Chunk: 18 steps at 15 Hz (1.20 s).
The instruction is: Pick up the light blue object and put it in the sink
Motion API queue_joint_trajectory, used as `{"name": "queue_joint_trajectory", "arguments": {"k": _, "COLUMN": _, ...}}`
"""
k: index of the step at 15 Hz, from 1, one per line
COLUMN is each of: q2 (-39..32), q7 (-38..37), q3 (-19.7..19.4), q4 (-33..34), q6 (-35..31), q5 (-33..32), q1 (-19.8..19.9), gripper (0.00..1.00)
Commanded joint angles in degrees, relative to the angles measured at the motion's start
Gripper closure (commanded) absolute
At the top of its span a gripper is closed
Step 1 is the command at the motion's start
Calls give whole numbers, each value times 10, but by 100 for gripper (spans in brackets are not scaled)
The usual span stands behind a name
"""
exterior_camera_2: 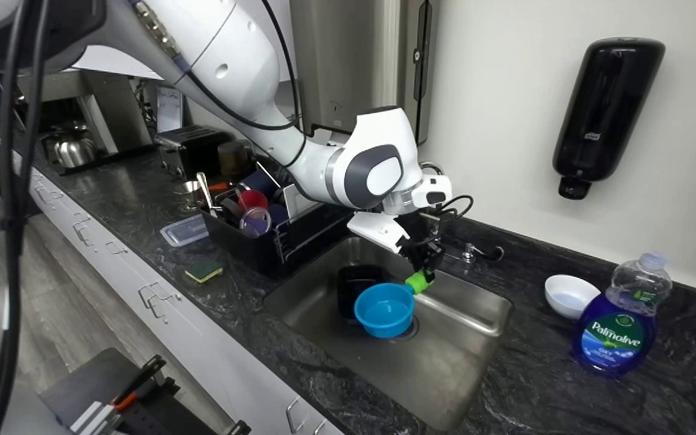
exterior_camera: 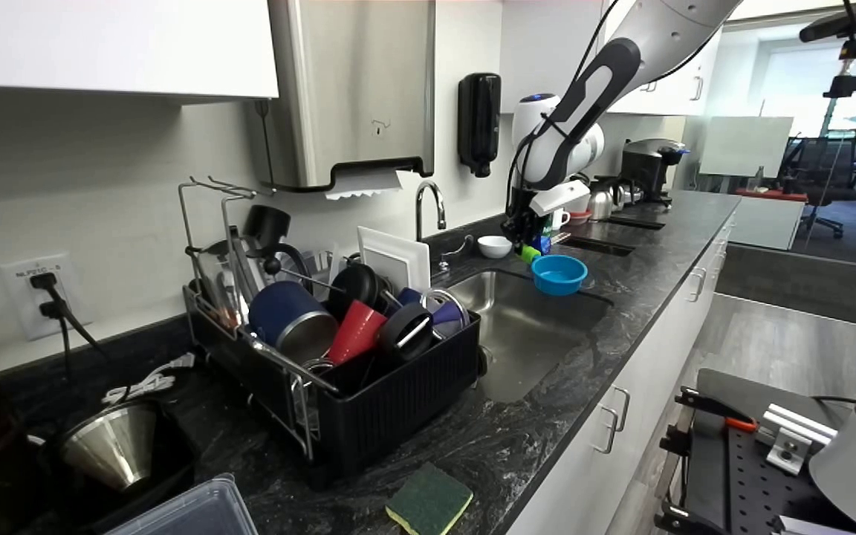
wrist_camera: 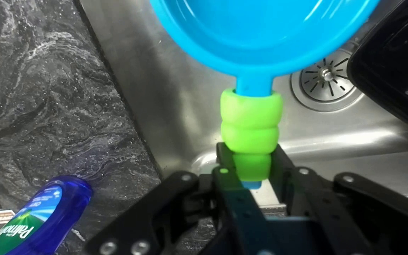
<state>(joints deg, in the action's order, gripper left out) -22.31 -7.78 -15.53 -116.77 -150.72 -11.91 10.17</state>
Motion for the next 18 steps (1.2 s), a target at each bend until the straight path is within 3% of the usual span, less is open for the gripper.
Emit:
{"name": "queue_joint_trajectory", "arguments": {"k": 1, "q2": -49, "q7": 26, "q3": 11, "q4": 48, "q6": 12, "q5": 32, "q1": 18, "gripper": 93}}
{"name": "queue_joint_trajectory", "arguments": {"k": 8, "q2": -122, "q7": 32, "q3": 10, "q4": 123, "q6": 19, "q5": 40, "q1": 29, "gripper": 93}}
{"name": "queue_joint_trajectory", "arguments": {"k": 14, "q2": -122, "q7": 17, "q3": 1, "q4": 127, "q6": 3, "q5": 29, "q1": 16, "gripper": 93}}
{"name": "queue_joint_trajectory", "arguments": {"k": 15, "q2": -122, "q7": 17, "q3": 1, "q4": 128, "q6": 3, "q5": 29, "q1": 16, "gripper": 71}}
{"name": "queue_joint_trajectory", "arguments": {"k": 18, "q2": -122, "q7": 17, "q3": 0, "q4": 128, "q6": 3, "q5": 29, "q1": 16, "gripper": 71}}
